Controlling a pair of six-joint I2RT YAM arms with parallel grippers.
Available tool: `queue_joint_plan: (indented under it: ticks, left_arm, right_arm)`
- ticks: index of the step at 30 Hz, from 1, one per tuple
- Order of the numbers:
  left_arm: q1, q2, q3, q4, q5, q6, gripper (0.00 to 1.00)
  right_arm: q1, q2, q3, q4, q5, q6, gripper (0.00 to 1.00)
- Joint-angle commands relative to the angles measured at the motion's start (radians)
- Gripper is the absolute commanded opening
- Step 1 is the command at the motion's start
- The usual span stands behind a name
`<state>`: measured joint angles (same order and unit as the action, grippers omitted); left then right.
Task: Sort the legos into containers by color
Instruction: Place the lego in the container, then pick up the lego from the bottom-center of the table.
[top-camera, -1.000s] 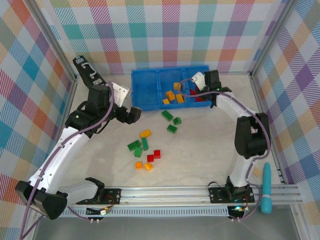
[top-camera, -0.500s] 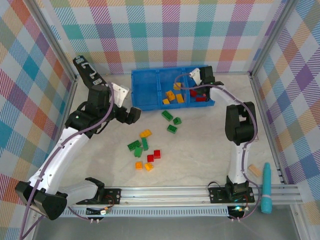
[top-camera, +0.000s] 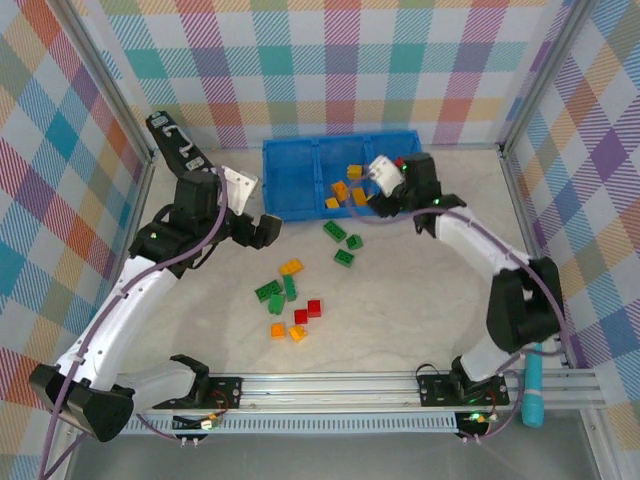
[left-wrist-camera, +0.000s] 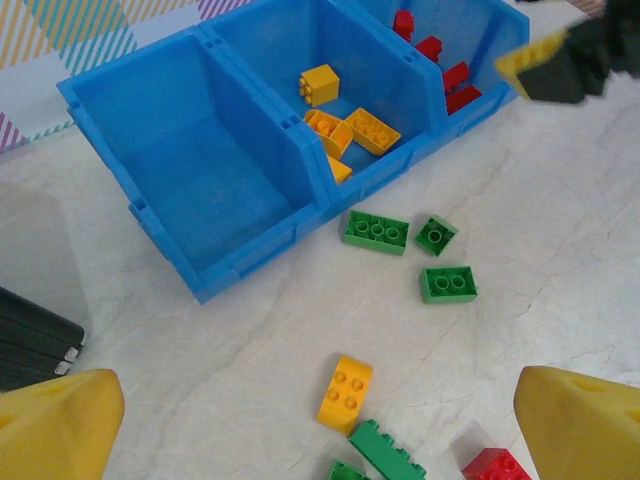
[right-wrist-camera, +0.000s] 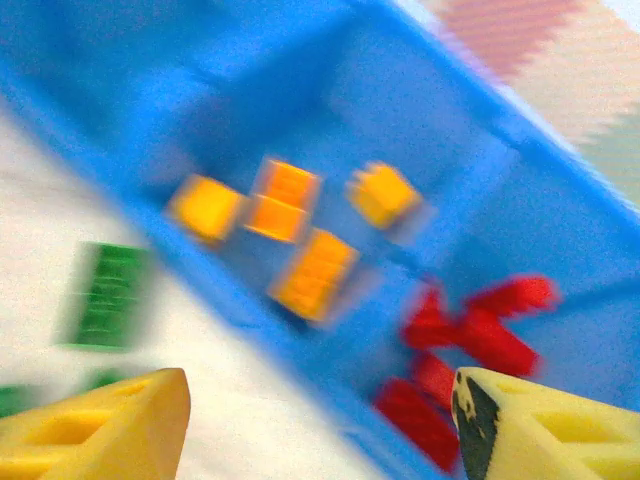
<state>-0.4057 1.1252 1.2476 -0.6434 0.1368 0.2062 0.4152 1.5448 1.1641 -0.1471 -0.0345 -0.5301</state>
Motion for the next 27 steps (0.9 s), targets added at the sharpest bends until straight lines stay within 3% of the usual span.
queue_joint_plan:
  ticks: [1, 4, 10, 21, 24, 27]
  left_arm:
    - [-0.013, -0.024, -0.010, 0.025, 0.008, 0.010, 1.00]
    - [-0.015, -0.033, -0.014, 0.030, 0.029, 0.010, 1.00]
    - [-0.014, -0.034, -0.013, 0.028, 0.059, 0.008, 1.00]
    - [-0.018, -0.029, -0.016, 0.014, 0.046, 0.022, 1.00]
    - [-0.019, -0.032, -0.020, 0.014, 0.039, 0.027, 1.00]
    - [-0.019, -0.033, -0.023, 0.014, 0.030, 0.030, 1.00]
  right_arm:
    - [0.143, -0.102, -0.172, 0.008, -0.185, 0.104, 0.71]
    - [0.280, -0.231, -0.377, 0.161, -0.281, 0.086, 0.81]
    - [0.450, -0.231, -0.354, -0.001, -0.275, -0.003, 0.84]
    - [0.513, 0.019, -0.325, 0.125, -0.306, -0.089, 0.85]
    - [0.516, 0.085, -0.304, 0.143, -0.308, -0.101, 0.98]
    - [0.520, 0.130, -0.291, 0.149, -0.299, -0.119, 0.99]
